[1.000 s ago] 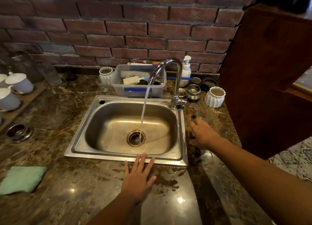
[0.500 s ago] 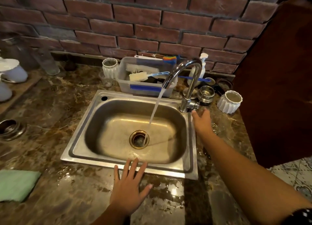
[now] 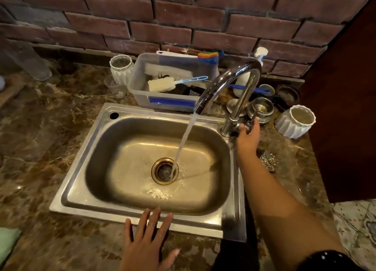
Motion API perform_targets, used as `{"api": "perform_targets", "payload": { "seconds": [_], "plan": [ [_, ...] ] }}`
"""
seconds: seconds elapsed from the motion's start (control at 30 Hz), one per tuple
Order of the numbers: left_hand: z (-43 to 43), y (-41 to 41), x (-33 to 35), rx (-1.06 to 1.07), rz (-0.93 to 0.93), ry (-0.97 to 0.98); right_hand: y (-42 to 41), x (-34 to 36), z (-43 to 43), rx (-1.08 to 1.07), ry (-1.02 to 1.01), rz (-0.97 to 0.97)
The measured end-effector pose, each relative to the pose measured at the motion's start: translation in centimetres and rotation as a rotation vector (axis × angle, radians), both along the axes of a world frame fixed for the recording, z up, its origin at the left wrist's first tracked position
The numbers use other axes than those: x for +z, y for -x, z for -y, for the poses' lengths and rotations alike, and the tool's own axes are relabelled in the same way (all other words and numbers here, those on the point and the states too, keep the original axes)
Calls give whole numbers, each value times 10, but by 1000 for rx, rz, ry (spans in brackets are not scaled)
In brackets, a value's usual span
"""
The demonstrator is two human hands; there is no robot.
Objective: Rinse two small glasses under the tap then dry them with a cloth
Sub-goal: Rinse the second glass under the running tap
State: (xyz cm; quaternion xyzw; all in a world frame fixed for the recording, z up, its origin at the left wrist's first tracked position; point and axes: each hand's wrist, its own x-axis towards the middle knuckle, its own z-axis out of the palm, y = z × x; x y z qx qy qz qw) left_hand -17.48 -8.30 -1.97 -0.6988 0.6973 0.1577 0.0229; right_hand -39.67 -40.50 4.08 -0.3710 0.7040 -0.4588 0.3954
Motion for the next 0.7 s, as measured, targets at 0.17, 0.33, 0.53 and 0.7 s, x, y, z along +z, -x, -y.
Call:
{"api": "perform_targets", "payload": {
  "seconds": [0.17, 0.33, 0.53, 0.7],
  "plan": [
    [1, 2, 4, -18, 18, 27, 5, -8, 3, -8, 53, 17],
    [-2, 5, 13, -24, 51, 14, 7, -11, 3, 42, 59, -1],
    [-3, 6, 20, -11, 45, -32, 10, -9, 6, 94, 44, -44],
    [-3, 6, 19, -13, 51, -29, 7, -5, 8, 76, 20, -40]
  ]
}}
